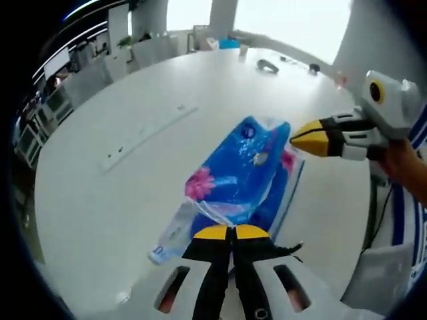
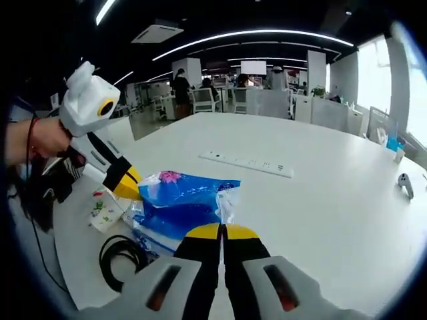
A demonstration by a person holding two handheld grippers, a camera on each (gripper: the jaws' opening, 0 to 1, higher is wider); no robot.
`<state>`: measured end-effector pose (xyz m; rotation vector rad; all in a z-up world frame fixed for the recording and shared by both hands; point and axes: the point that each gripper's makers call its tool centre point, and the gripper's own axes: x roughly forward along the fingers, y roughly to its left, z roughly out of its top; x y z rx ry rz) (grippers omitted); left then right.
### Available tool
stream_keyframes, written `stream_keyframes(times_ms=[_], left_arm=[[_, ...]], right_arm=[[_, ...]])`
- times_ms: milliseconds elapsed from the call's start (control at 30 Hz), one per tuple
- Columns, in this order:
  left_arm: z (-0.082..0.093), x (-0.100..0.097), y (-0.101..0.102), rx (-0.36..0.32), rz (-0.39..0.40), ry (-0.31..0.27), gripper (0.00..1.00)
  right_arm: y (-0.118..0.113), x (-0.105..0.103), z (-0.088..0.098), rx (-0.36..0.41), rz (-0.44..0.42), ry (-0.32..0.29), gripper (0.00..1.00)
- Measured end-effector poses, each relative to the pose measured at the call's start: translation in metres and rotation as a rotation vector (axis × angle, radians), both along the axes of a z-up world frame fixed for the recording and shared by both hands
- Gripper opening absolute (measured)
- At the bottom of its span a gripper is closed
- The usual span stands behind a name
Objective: Arrange the tabletop items into an orderly group along one side of the table until the central work area is clear of visible clutter.
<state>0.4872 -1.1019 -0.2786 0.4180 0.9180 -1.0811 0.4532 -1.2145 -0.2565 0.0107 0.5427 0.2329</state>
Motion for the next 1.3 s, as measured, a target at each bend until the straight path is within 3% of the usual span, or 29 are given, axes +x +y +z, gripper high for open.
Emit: stream_keyframes(times_ms=[700, 1300], left_arm=[[0.008, -0.019, -0.079, -0.039, -0.11, 0.003, 0.0], [-0.028, -0.035, -0.134, -0.032, -0.164, 0.043, 0.0]], right_arm=[[-0.074, -0.03, 0.009, -0.033, -0.117, -0.003, 0.0], [-0.13, -0.051, -0.027, -0.039, -0.192, 0.056, 0.0]])
